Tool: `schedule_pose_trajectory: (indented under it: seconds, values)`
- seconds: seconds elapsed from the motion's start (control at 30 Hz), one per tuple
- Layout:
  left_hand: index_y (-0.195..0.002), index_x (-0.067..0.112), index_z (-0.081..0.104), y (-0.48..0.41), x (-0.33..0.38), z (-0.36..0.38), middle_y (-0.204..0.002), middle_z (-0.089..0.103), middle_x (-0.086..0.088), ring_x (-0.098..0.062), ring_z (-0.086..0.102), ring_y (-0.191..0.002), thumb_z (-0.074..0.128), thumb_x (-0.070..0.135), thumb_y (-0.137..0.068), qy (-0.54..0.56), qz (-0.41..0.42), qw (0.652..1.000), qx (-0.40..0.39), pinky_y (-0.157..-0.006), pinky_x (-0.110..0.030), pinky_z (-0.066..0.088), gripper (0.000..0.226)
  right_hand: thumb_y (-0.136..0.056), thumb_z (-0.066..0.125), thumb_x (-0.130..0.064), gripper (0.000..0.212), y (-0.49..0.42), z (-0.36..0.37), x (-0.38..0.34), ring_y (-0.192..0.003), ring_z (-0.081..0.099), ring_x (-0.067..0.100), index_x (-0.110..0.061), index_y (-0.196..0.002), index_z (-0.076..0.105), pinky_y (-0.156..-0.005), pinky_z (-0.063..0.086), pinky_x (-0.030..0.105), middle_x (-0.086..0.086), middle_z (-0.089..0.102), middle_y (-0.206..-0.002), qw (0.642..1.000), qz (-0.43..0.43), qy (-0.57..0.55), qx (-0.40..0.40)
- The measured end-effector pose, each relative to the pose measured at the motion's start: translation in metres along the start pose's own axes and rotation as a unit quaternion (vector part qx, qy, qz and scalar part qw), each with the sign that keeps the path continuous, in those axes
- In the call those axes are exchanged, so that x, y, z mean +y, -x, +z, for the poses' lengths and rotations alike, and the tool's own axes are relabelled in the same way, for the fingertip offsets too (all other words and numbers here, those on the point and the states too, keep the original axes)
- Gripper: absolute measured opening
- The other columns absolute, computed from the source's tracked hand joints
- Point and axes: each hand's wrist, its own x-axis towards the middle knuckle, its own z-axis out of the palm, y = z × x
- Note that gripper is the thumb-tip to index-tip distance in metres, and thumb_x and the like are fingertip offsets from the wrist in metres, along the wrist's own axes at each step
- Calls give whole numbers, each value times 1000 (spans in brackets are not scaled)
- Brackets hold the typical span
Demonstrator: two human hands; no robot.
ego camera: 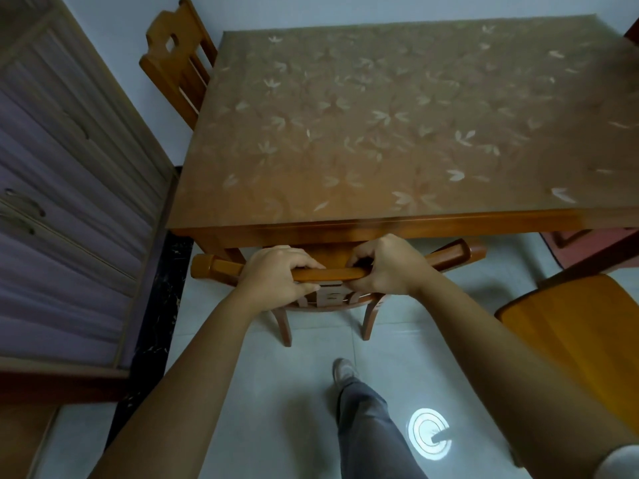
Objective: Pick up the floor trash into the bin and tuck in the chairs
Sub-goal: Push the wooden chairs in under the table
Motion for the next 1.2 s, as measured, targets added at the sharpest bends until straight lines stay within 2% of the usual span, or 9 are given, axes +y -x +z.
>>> schedule_pose_trajectory:
  seconds: [0.27, 0.43, 0.77, 0.87, 0.97, 1.03, 1.1, 1.2]
  values:
    - [-96, 39, 69, -22, -19, -11, -95, 63, 19, -3, 53, -90, 75, 37, -72, 6, -13, 1000, -13, -80, -27, 46, 25, -73, 70, -30, 11, -27, -5, 0, -58, 57, 11, -21, -78, 67, -52, 33, 12, -2, 67, -72, 1000, -11, 3, -13]
    - [-97, 37, 69, -28, -27, -19, -95, 63, 20, -4, 54, -90, 75, 34, -73, 16, -8, 1000, -24, -82, -28, 46, 25, -72, 70, -32, 10, -39, -2, -3, -56, 57, 13, -23, -77, 67, -50, 38, 16, -2, 67, -69, 1000, -14, 4, -3]
    - [-98, 39, 69, -25, -28, -18, -93, 62, 20, -3, 51, -90, 73, 36, -75, 15, -12, 1000, -15, -79, -26, 43, 24, -72, 70, -31, 8, -38, -2, -6, -54, 54, 7, -28, -74, 63, -51, 35, 15, -6, 64, -67, 1000, -12, 6, -9]
    - [-102, 37, 67, -23, -25, -18, -98, 64, 16, -6, 50, -92, 72, 36, -76, 6, -16, 1000, -15, -80, -26, 40, 27, -76, 67, -33, 13, -36, -2, -9, -61, 57, 8, -24, -84, 65, -55, 42, 17, -5, 66, -76, 999, -6, 30, -17]
    - [-114, 31, 61, -14, -24, -20, -112, 60, 11, -10, 46, -106, 67, 36, -80, -27, -24, 999, -19, -95, -33, 35, 35, -78, 65, -34, 23, -31, -1, -12, -74, 59, 11, -22, -98, 63, -65, 48, 23, -4, 67, -90, 998, -2, 53, -31]
    - [-123, 25, 57, 0, -22, -20, -122, 55, 6, -14, 43, -116, 65, 35, -82, -15, -39, 999, 4, -101, -34, 30, 43, -78, 66, -32, 31, -20, 0, -14, -84, 59, 12, -20, -106, 62, -75, 50, 26, -3, 65, -99, 1000, 2, 27, -2]
    - [-124, 18, 56, 18, -17, -16, -126, 53, 1, -17, 41, -119, 64, 34, -84, 1, -48, 996, 76, -100, -36, 29, 44, -79, 67, -30, 38, -3, 2, -16, -96, 57, 14, -16, -113, 59, -87, 49, 30, 0, 62, -108, 998, 5, -3, 60]
    - [-116, 11, 62, 55, -2, -6, -120, 58, -6, -23, 47, -114, 56, 34, -85, 25, -57, 979, 193, -95, -41, 38, 40, -80, 64, -30, 38, 36, 10, -19, -102, 55, 19, -12, -113, 60, -91, 46, 37, 4, 61, -109, 983, 7, 1, 184]
